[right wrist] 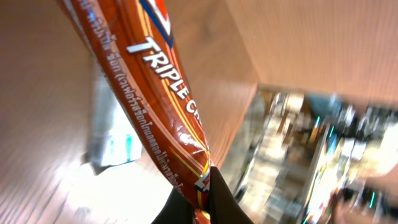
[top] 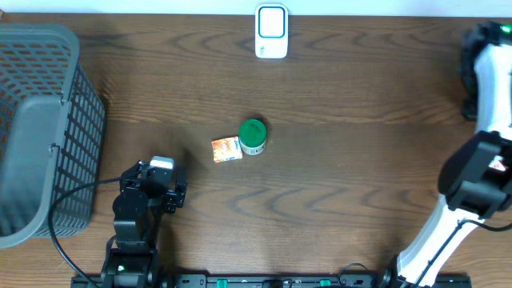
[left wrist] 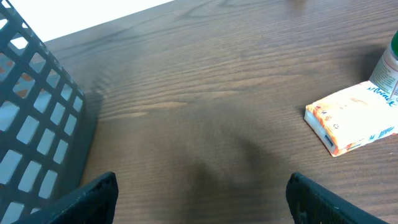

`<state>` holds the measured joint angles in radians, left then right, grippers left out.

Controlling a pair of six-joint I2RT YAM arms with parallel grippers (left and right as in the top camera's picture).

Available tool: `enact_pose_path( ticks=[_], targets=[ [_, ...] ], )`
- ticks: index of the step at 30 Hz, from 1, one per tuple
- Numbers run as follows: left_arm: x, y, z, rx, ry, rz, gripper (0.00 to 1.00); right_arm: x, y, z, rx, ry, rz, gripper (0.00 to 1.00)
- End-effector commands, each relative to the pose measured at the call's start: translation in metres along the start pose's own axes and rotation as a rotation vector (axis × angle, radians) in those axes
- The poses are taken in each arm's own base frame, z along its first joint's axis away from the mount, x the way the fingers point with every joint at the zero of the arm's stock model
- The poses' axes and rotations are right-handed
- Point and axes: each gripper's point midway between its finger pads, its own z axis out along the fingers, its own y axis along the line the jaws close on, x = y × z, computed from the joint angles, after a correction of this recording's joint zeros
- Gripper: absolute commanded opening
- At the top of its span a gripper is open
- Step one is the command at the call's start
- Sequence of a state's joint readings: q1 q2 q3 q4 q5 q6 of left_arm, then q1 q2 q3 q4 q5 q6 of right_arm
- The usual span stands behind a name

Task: Scan the item barcode
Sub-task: 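Carry the TOP bar to the bottom-right corner and release it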

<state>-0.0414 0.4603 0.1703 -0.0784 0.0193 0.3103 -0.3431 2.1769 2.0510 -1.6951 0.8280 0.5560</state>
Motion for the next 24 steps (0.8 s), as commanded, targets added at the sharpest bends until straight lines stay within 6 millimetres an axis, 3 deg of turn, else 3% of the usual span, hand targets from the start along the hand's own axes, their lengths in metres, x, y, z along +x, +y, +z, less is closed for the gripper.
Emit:
enact_pose_path(
  ticks=[1,4,6,7,8,9,10,13,16,18,22,24],
  targets=[
    [-0.002,0.001,-0.001,-0.008,-0.008,-0.008,0.87,0.015,-0.017,0.037,0.053,0.109,0.216,0.01],
    [-0.002,0.001,-0.001,-0.008,-0.008,-0.009,0.87,0.037,-0.024,0.07,0.111,0.207,0.288,0.01],
    [-0.002,0.001,-0.001,-0.008,-0.008,-0.009,0.87,0.049,-0.018,0.094,0.12,0.25,0.311,0.01],
    [-0.002,0.001,-0.001,-0.008,-0.008,-0.008,0.87,0.053,-0.017,0.102,0.125,0.262,0.305,0.08],
    [-0.002,0.001,-0.001,-0.008,-0.008,-0.009,0.87,0.055,-0.015,0.106,0.124,0.267,0.29,0.38],
    [-0.002,0.001,-0.001,-0.008,-0.008,-0.009,0.87,0.056,-0.011,0.11,0.113,0.27,0.271,0.8],
    [-0.002,0.001,-0.001,-0.008,-0.008,-0.009,0.87,0.056,-0.007,0.111,0.091,0.275,0.26,0.99],
    [-0.002,0.001,-0.001,-0.008,-0.008,-0.009,0.87,0.045,0.009,0.103,-0.013,0.26,0.193,0.99],
    [-0.002,0.001,-0.001,-0.008,-0.008,-0.009,0.87,0.03,0.025,0.078,-0.125,0.218,0.165,0.99],
    [-0.002,0.001,-0.001,-0.008,-0.008,-0.008,0.87,0.019,0.04,0.05,-0.216,0.169,0.129,0.99],
    [-0.002,0.001,-0.001,-0.008,-0.008,-0.008,0.87,0.012,0.081,-0.025,-0.434,0.077,0.047,0.99],
    [-0.002,0.001,-0.001,-0.008,-0.008,-0.008,0.87,0.023,0.116,-0.078,-0.614,0.062,-0.01,0.99]
  ],
)
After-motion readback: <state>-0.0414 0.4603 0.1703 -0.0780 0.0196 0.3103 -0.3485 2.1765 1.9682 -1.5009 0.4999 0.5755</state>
